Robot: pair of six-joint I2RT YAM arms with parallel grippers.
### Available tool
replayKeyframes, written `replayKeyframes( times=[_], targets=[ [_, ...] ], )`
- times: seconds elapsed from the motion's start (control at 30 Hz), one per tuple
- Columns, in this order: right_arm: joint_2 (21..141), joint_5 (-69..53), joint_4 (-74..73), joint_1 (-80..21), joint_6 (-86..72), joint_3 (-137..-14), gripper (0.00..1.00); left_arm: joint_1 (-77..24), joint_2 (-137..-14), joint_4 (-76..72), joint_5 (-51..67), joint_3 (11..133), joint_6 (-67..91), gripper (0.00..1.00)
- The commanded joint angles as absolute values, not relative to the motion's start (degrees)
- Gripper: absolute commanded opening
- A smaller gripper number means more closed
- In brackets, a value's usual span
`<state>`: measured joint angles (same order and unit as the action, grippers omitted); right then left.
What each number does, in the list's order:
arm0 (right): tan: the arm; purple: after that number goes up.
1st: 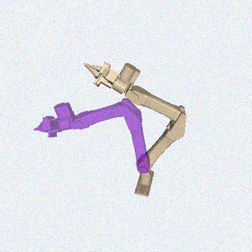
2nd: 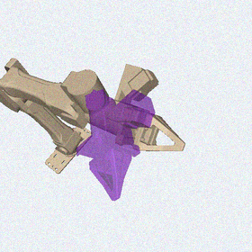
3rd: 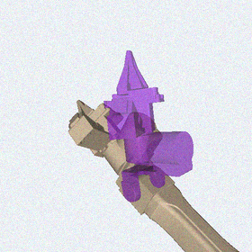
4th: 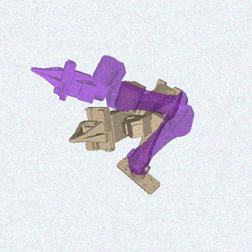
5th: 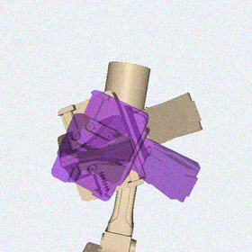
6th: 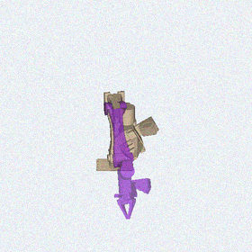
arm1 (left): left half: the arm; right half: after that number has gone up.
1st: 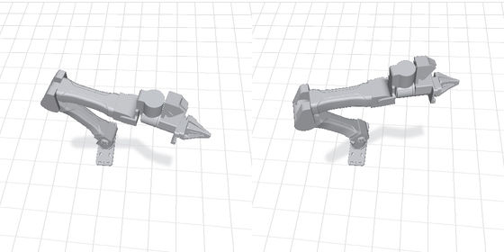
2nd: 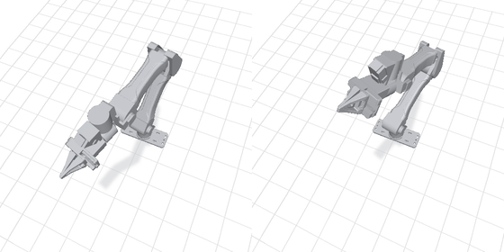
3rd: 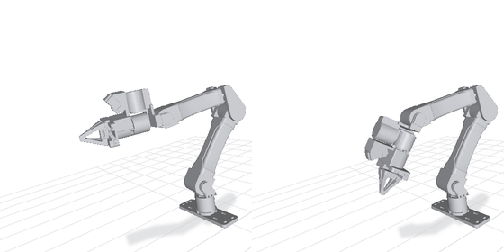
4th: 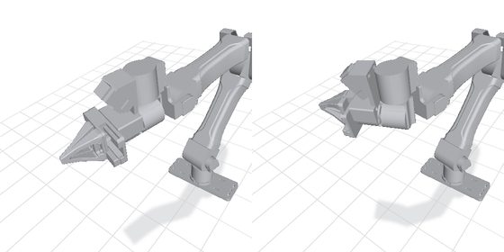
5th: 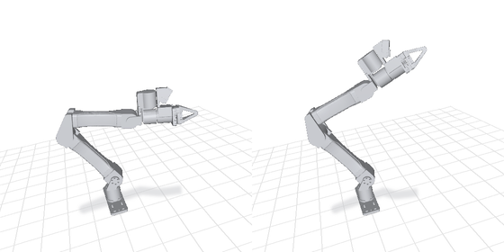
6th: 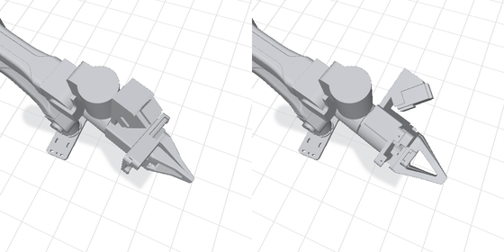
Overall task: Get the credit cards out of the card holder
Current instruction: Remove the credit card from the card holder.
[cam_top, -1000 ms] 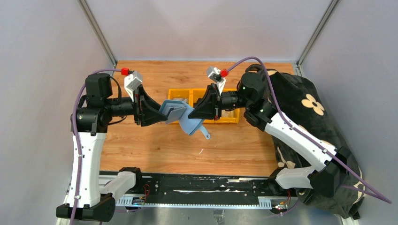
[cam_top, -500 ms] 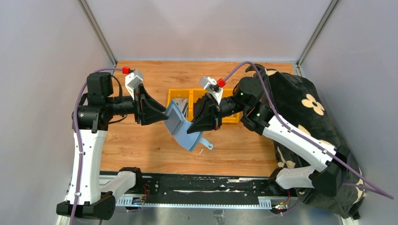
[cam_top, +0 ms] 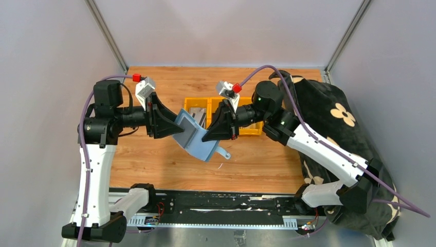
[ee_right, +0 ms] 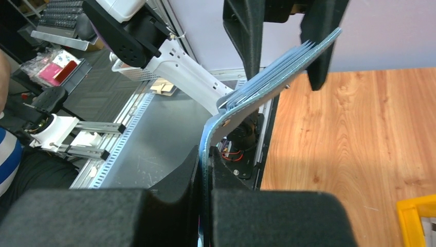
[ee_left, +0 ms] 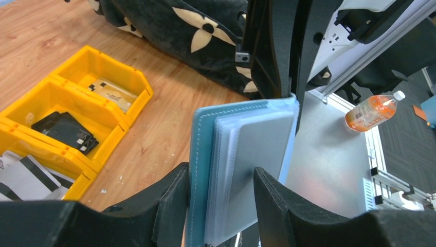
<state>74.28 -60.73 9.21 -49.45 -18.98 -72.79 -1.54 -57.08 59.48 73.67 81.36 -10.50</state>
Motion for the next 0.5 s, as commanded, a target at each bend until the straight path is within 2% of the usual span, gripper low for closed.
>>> replayKeyframes(
  times=[0.0,0.47],
  targets=[
    [71.3,-57.2,9.9,-46.4,-16.7,-72.5,0.0,-1.6,-55.5,65.3,80.0,82.1,-16.6,0.49],
    [68.3,-60.8,7.5,-42.6,-14.7,-69.7,0.0,-1.7,-55.7,65.3,81.9,82.4,-15.1,0.4]
  ],
)
